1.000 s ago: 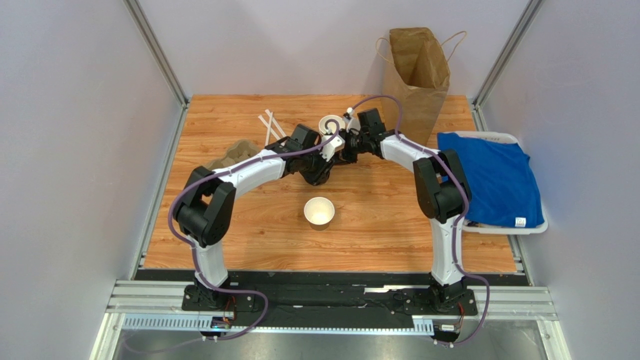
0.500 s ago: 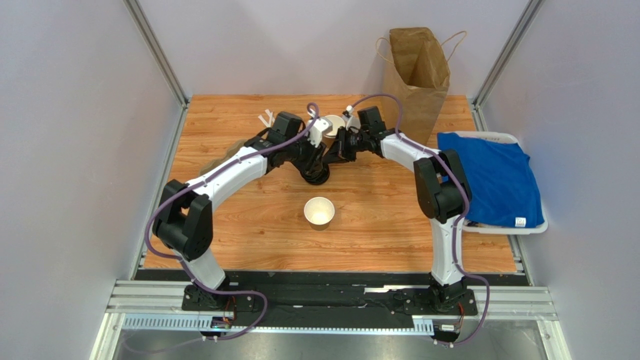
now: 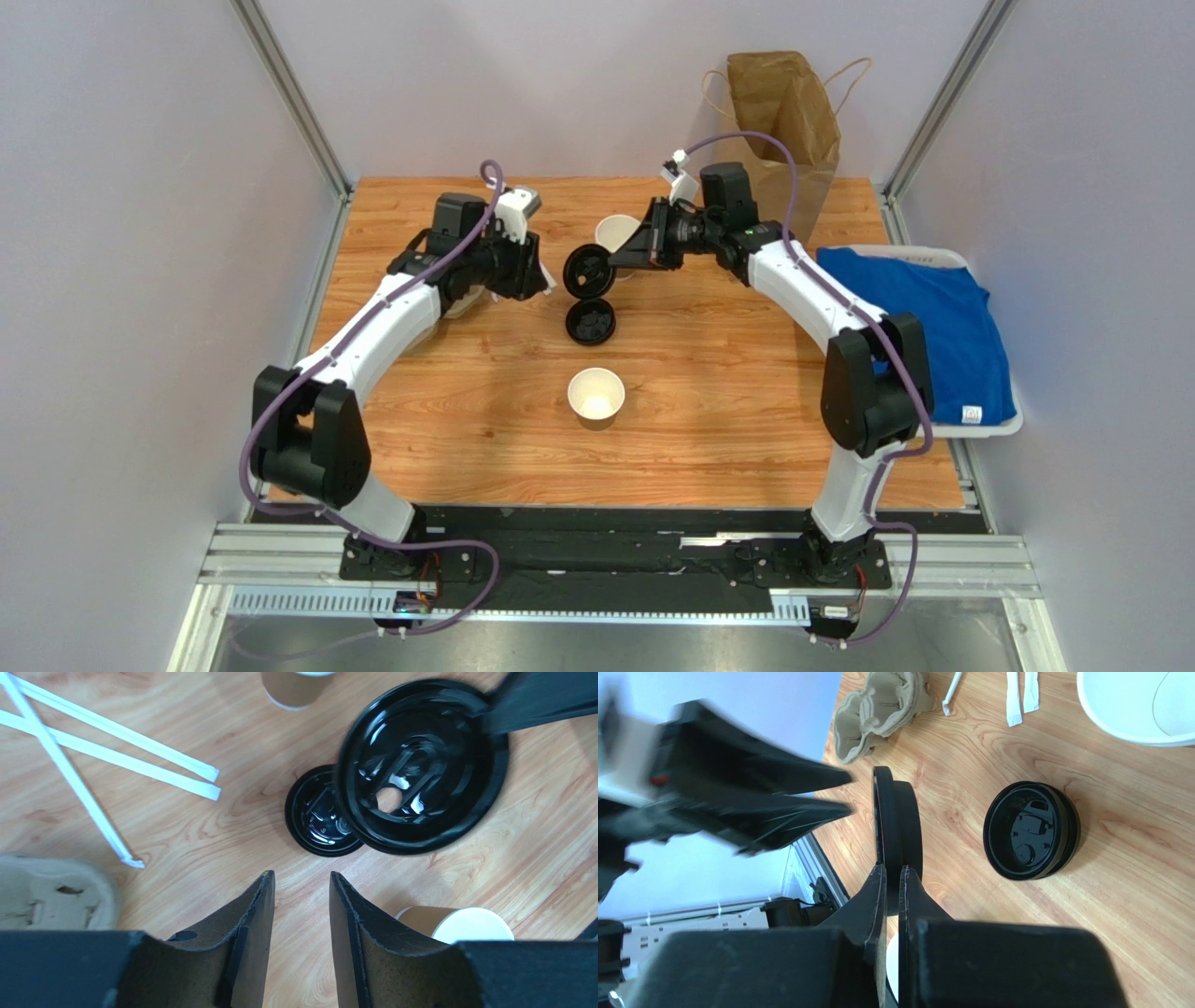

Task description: Pack the takeout coffee

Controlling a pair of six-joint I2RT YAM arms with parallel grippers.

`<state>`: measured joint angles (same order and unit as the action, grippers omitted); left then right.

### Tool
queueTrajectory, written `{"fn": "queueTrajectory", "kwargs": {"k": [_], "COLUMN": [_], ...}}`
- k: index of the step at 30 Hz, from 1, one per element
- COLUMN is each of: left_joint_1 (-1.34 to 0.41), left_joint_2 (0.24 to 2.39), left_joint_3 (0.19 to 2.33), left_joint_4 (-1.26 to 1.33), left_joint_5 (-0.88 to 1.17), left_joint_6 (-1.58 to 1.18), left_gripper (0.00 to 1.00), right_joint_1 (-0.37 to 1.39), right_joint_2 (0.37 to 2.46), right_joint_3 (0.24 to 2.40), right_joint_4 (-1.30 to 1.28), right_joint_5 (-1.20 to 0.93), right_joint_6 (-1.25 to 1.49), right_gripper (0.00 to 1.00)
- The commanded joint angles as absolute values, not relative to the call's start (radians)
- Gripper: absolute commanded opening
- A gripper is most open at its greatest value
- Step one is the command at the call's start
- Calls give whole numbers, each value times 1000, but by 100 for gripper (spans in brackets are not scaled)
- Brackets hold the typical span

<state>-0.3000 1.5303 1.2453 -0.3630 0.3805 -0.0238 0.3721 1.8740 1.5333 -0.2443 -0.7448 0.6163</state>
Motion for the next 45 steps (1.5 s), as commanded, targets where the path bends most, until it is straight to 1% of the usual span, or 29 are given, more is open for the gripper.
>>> {"fn": "queueTrajectory", "kwargs": {"k": [1,5,11,18,25,30,33,39,45], "left_joint_1": [-310,-354,-431,-476,-506,-506,-506,-499,-425], "left_joint_2": [1649,1729,1818,1927,2023,2066,2046,1927,1803], "left_joint_3": [1284,1319,1377,1462,1548,1571,1519,1366,1191], "left_joint_4": [-420,-419,-411,-439,-474,-555,-581,-643,-692], "left_joint_5": [436,443,385,333,246,192,164,103,52], "left_joint_6": [-12,-29,-32,-26,-2,31,57,127,186], "left_gripper": [41,39,38,37,38,38,38,38,37], "right_joint_1": [370,364,334,307,290,278,272,267,265], "right_joint_2": [1729,1616,1456,1399,1399,1399,1397,1397,1390], "right_joint_3": [1502,1438,1371,1365,1394,1407,1413,1414,1399], "right_joint_4": [-317,-370,-420,-479,-495,-499,-500,-502,-503], "right_joint_5": [-732,-701,-690,-709,-739,-753,-759,-758,-758], "right_joint_6": [520,448,411,385,365,357,356,347,331], "right_gripper": [0,0,0,0,0,0,0,0,0]}}
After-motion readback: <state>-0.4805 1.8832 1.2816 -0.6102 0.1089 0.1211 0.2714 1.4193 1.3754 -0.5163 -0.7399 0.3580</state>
